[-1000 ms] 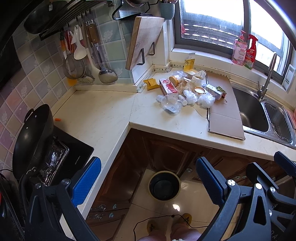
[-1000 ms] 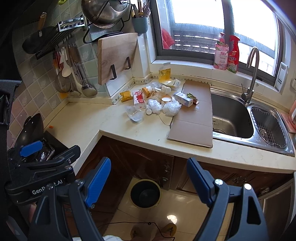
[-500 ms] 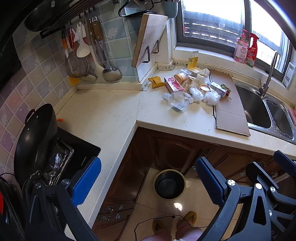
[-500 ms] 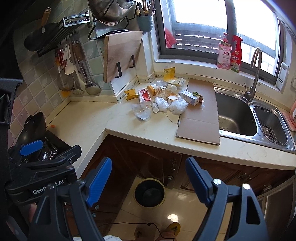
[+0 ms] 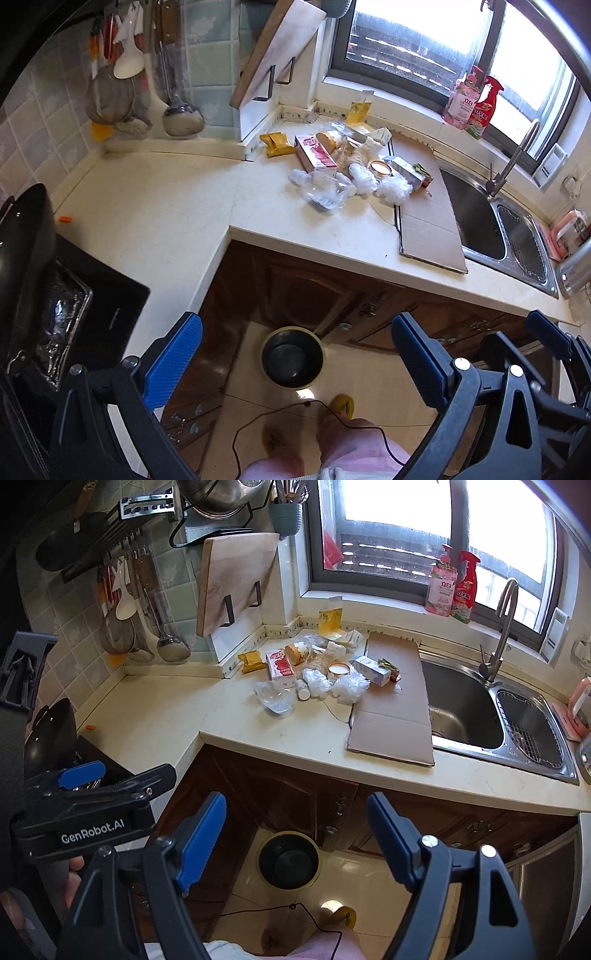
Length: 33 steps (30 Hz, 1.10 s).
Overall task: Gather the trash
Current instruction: 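Grasp the clear plastic bottle with the left tool while the right tool grasps a plastic bag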
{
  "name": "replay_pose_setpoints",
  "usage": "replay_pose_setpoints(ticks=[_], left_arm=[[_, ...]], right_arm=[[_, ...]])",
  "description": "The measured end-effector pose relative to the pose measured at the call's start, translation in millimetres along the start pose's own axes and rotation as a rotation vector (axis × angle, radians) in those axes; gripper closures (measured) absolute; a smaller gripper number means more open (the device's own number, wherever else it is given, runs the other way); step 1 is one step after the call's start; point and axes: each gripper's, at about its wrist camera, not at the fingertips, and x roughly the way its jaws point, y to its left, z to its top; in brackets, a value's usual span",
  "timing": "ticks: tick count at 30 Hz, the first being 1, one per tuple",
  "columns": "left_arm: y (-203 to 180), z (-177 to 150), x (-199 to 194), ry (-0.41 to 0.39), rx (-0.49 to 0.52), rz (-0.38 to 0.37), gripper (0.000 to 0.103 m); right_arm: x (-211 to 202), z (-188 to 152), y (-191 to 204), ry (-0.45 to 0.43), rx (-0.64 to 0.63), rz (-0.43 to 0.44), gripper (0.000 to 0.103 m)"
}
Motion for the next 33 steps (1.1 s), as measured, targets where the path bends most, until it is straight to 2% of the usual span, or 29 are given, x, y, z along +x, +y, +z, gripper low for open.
replay_pose_setpoints(ticks=[3, 7, 15, 19, 23, 26, 33], left_arm=[[-4, 12, 12, -0.012, -0.021, -0.013, 0.002], [-8, 37, 31, -0.009, -0.074, 0.007, 0.002], [-42, 102, 88, 0.074, -0.139, 0.017, 0.001], [-49, 129, 131, 0.134, -0.224, 0.000, 0.001], [-39, 144, 178, 0.208, -0.311, -0.014, 0.001], [-27, 155, 214, 0.249, -0.386, -0.004, 0.001], [-5, 170, 282, 0.320, -0.537, -0.029, 0.001]], right_arm=[[18, 18, -14, 0.001, 0.002, 0.006, 0.024], [53, 49, -38, 0.026, -0.012, 0.038, 0.024], [136, 130, -106, 0.074, -0.026, 0.087, 0.025], [193, 161, -140, 0.139, 0.002, 0.130, 0.025], [252, 175, -152, 0.229, -0.013, 0.172, 0.026], [293, 177, -150, 0.313, -0.025, 0.229, 0.031], [351, 174, -143, 0.426, -0.046, 0.284, 0.031]])
